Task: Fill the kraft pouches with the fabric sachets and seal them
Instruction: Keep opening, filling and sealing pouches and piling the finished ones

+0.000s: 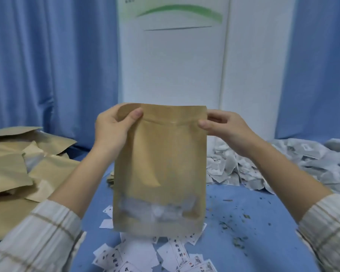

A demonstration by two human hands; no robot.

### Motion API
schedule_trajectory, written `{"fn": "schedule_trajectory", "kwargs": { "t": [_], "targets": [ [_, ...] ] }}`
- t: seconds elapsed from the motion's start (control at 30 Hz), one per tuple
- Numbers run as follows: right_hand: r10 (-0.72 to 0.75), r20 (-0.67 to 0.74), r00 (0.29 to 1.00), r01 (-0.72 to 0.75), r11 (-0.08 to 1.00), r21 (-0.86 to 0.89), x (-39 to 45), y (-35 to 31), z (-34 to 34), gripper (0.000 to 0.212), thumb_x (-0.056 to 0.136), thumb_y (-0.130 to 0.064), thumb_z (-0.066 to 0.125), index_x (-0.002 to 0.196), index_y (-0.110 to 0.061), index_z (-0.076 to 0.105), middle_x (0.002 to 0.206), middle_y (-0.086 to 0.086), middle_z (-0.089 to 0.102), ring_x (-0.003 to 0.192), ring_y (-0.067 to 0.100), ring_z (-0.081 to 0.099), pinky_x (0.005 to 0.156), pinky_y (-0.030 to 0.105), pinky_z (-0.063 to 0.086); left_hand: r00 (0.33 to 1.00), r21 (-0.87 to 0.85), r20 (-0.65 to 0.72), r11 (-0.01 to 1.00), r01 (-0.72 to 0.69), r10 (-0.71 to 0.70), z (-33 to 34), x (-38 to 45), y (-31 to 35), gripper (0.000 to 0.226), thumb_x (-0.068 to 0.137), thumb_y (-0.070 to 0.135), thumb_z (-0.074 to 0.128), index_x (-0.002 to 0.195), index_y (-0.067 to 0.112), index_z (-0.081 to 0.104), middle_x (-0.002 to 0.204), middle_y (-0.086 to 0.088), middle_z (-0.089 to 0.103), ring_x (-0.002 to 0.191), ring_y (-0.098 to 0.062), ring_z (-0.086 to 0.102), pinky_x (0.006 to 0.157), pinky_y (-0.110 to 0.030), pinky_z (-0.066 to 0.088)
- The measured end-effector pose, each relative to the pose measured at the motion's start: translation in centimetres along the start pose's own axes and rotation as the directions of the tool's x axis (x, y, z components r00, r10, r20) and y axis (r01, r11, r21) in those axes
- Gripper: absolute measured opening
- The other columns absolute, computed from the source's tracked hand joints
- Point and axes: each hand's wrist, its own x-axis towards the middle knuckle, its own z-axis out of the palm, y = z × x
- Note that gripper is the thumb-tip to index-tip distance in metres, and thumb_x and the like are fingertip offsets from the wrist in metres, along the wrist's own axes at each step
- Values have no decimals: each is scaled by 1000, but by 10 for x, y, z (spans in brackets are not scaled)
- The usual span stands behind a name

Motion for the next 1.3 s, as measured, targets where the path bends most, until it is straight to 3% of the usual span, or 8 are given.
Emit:
{"fn": "schedule_trajectory", "kwargs": {
  "t": [0.2, 0.37, 0.53, 0.63, 0.73, 0.87, 1.17, 1.3],
  "targets": [
    [54, -331, 942, -5, 989, 147, 3, 1, -22, 29, 54, -31, 81, 75, -12, 77, 82, 5, 74, 76, 16, 69, 65, 24, 56, 983, -156, -9, 972, 177, -181, 20, 7, -7, 7, 83, 19, 71, 76, 19, 68, 65, 11, 71, 60, -3, 65, 55, -17, 52],
    [189, -434, 881, -121, 977, 178, -5, 25, -37, 12, 57, -18, 82, 68, -17, 77, 77, 1, 74, 73, 11, 69, 64, 22, 52, 965, -163, 23, 951, 261, -261, 39, 0, -23, 9, 80, 15, 73, 73, 15, 68, 60, 10, 69, 59, -4, 63, 57, -18, 52],
    [123, -455, 882, -281, 912, -298, -5, 25, -47, 16, 77, -33, 71, 91, -28, 71, 96, -9, 69, 93, 12, 62, 78, 24, 47, 949, -174, 27, 934, 313, -313, 60, -8, -32, 11, 81, 16, 73, 72, 16, 66, 56, 11, 66, 57, -5, 61, 60, -21, 50],
    [-216, -265, 940, -50, 680, -731, 6, 6, -33, 57, 76, -42, 70, 126, -25, 49, 119, -9, 51, 106, 8, 49, 91, 23, 36, 960, -140, 79, 951, 277, -268, 71, -15, -35, 11, 79, 19, 74, 69, 21, 69, 64, 9, 69, 64, -10, 62, 66, -27, 49],
    [-116, 63, 991, 114, 513, -851, 23, -16, -10, 41, 76, -52, 66, 110, -29, 64, 105, -14, 64, 98, 3, 55, 87, 17, 40, 963, -129, 141, 960, 250, -232, 82, -20, -33, 13, 78, 19, 75, 66, 24, 71, 67, 7, 70, 64, -10, 61, 62, -24, 49],
    [135, 139, 981, 21, 638, -770, 33, -18, -6, 22, 73, -49, 71, 66, -29, 66, 51, -20, 54, 55, -5, 49, 48, 8, 34, 967, -100, 110, 965, 242, -231, 81, -18, -33, 13, 75, 24, 78, 75, 16, 68, 70, 1, 70, 64, -11, 61, 60, -27, 50],
    [74, 25, 997, -38, 744, -667, 41, -2, -4, 11, 68, -33, 80, 68, -27, 71, 60, -9, 65, 53, -1, 54, 48, 10, 39, 957, -107, 96, 953, 283, -273, 75, -16, -44, 27, 83, 28, 72, 77, 3, 66, 74, -24, 64, 69, -19, 52, 68, -35, 41],
    [121, 80, 989, -30, 708, -706, 45, -1, 2, 40, 67, -44, 78, 58, -9, 61, 46, -5, 38, 46, 6, 33, 42, 20, 23, 988, -7, 14, 988, 152, -152, 82, -20, -44, 33, 82, 24, 72, 54, 20, 56, 49, 10, 45, 55, -11, 36, 55, -28, 29]
  ]
}}
